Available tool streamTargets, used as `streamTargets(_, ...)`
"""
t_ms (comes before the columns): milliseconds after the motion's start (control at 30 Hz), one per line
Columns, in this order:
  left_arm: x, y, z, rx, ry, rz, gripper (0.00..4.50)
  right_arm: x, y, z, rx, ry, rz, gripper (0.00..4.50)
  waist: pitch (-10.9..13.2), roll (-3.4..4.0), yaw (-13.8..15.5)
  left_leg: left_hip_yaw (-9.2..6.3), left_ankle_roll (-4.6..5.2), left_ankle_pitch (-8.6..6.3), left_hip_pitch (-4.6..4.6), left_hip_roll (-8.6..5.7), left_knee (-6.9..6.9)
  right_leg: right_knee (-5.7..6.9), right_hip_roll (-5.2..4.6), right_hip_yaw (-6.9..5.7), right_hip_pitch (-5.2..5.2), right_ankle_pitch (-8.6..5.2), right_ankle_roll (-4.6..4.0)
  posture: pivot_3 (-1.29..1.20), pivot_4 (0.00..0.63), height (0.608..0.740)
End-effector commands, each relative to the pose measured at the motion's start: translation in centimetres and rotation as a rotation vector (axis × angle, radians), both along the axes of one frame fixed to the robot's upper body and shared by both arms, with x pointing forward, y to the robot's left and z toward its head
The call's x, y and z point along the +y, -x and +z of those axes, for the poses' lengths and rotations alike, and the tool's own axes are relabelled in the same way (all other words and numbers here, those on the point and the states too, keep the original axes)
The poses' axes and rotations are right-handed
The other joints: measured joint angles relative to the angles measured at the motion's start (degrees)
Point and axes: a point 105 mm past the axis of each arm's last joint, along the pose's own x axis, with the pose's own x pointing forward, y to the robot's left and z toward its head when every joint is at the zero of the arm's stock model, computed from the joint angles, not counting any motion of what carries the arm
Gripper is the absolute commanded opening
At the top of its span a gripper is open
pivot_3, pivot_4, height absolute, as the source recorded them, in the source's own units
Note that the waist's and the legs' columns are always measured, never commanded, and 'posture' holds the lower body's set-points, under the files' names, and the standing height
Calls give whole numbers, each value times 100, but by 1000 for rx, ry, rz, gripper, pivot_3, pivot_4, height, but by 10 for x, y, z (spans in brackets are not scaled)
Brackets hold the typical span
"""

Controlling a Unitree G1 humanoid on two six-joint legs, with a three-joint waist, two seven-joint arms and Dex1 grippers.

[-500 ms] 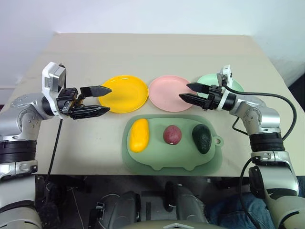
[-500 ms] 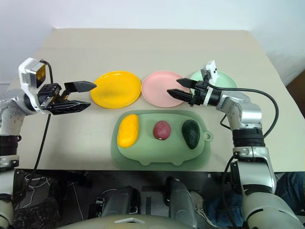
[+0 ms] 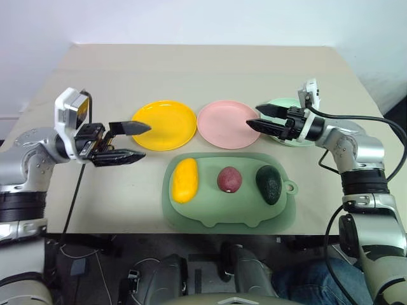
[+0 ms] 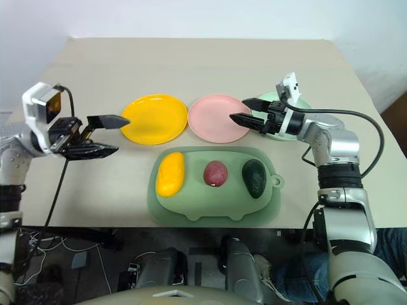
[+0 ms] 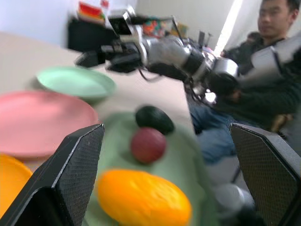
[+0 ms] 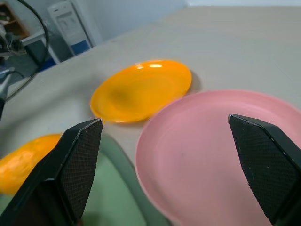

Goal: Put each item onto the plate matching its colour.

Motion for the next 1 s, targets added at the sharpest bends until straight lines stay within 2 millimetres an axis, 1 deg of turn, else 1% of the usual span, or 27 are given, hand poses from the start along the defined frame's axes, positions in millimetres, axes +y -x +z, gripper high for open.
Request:
streamTargets(33, 0, 15, 9, -37, -10, -59, 4474, -19, 3, 17, -54, 24, -4, 4500, 0, 0, -3, 0, 7, -4, 1, -1, 0, 0, -1, 0, 1, 0, 0, 0, 150, 740)
streamTargets(100, 2, 15, 7, -41, -26, -53, 4474, -28, 6, 21, -47, 31, 2, 4500, 1, 1, 2, -2, 11, -6, 1, 0, 0, 0, -3, 1, 0, 0, 0, 0, 150, 740)
streamTargets(167, 1, 14, 5, -43, -19, -54, 4474, -37, 9, 19, -40, 55, 5, 4500, 1, 1, 6, -1, 12, -6, 1, -2, 0, 0, -3, 0, 0, 0, -1, 0, 150, 740)
streamTargets(233, 2, 13, 7, -50, -19, -57, 4474, -39, 16, 23, -9, 54, 31, 4500, 0, 1, -6, 0, 11, -6, 1, -3, 0, 0, -3, 0, 0, 0, 0, 0, 150, 740)
streamTargets(333, 1, 8, 6, -48, -17, -51, 4474, -45, 23, 17, 34, 102, 40, 4500, 1, 1, -6, 2, 9, -5, 1, -2, 0, 0, 0, 0, -1, 0, -1, 0, 150, 740)
streamTargets(467, -3, 8, 5, -59, -4, -66, 4474, -49, 26, 18, 87, 89, -1, 4500, 0, 0, -7, 4, 9, -5, 2, -2, -1, 0, 0, 0, -1, -1, -1, 0, 150, 740)
streamTargets(567, -6, 3, 0, -60, -1, -64, 4474, -51, 27, 20, 130, 73, -72, 4500, 0, 1, 1, 4, -5, 3, 1, -1, -1, 1, 0, 0, -2, 0, -1, 0, 150, 740)
streamTargets(633, -9, 2, 0, -63, 6, -72, 4474, -47, 35, 20, 184, 63, -69, 4500, 0, 0, 9, 7, -5, 3, 0, -3, 1, 1, -4, 0, -2, 0, 0, 0, 150, 740)
streamTargets(733, -10, -2, -1, -61, 22, -71, 4474, -43, 49, 11, 278, 108, -82, 4500, 0, 0, 39, 3, -4, 2, -2, -2, 1, 1, -3, -1, -2, 0, 0, 0, 150, 740)
streamTargets(800, -12, -5, -3, -60, 24, -70, 4474, -42, 55, 10, 378, 89, -117, 4500, 0, -1, 44, 4, 6, -4, -2, -3, 2, 0, -4, -1, -2, 0, 0, 0, 150, 740)
streamTargets(867, -14, -7, -5, -56, 29, -73, 4474, -35, 60, 12, 441, 52, -123, 4500, 0, -1, 45, 5, 11, -6, 1, -4, 3, 0, -6, 0, -2, 0, 0, 0, 150, 740)
streamTargets(933, -15, -10, -6, -54, 37, -70, 4474, -27, 72, 6, 551, 53, -109, 4500, 0, -1, 40, 3, 13, -7, 1, -2, 2, 0, -5, 0, -3, 0, -1, 0, 150, 740)
streamTargets(1000, -15, -12, -6, -51, 43, -65, 4474, -21, 79, 3, 591, 63, -111, 4500, -1, -1, 37, 2, 14, -8, 0, -2, 2, 1, -4, 0, -3, 0, -1, 0, 150, 740)
